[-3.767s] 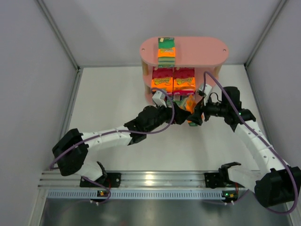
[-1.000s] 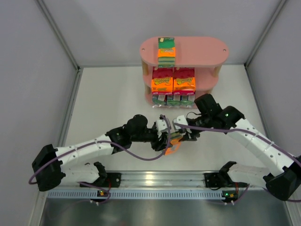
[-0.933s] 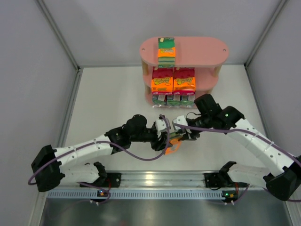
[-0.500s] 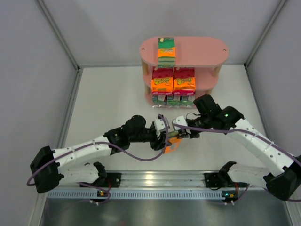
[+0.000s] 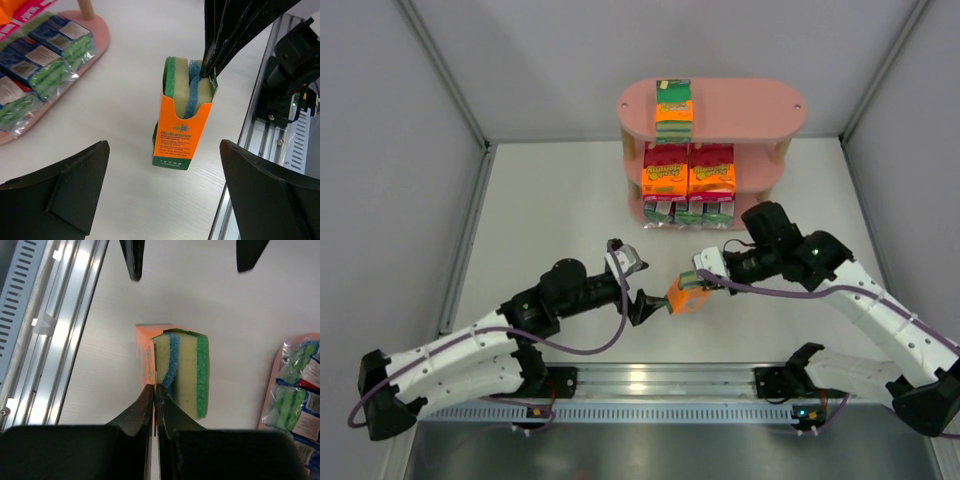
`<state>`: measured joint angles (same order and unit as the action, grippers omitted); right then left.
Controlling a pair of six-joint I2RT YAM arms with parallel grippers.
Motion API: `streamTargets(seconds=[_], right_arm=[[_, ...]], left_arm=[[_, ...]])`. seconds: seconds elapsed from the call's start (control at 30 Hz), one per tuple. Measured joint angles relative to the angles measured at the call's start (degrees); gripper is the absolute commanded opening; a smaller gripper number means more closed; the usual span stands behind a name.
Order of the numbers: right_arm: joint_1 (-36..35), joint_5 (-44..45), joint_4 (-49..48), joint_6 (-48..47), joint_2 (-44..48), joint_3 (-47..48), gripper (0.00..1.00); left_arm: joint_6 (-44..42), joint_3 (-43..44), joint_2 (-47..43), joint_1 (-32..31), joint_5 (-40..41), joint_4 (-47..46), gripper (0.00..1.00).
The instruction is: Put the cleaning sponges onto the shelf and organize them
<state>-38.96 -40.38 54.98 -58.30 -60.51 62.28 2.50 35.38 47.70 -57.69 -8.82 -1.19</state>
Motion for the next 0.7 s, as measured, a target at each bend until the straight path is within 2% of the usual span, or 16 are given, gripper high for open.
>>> streamTargets(seconds=[0.13, 0.23, 0.43, 0.7], right_arm=[[0.2, 5.6, 0.8, 2.1, 0.7, 2.7, 0.0], [0.3, 10.4, 3.8, 3.9, -1.1, 12.4, 0.0], [0.4, 17.7, 2.8, 6.8, -2.1, 32.3, 0.0], [0.5, 28.0, -0.5, 9.2, -2.5, 46.2, 0.0]], left_arm=[[0.4, 0.5, -6.5, 0.0, 5.3, 4.2, 0.98], [0.6, 2.4, -9.5, 0.0, 12.3, 9.2, 0.98], [0.9, 6.1, -12.9, 0.1, 25.4, 16.7, 0.98], [1.0, 6.1, -14.4, 0.1, 31.5, 20.3, 0.98]])
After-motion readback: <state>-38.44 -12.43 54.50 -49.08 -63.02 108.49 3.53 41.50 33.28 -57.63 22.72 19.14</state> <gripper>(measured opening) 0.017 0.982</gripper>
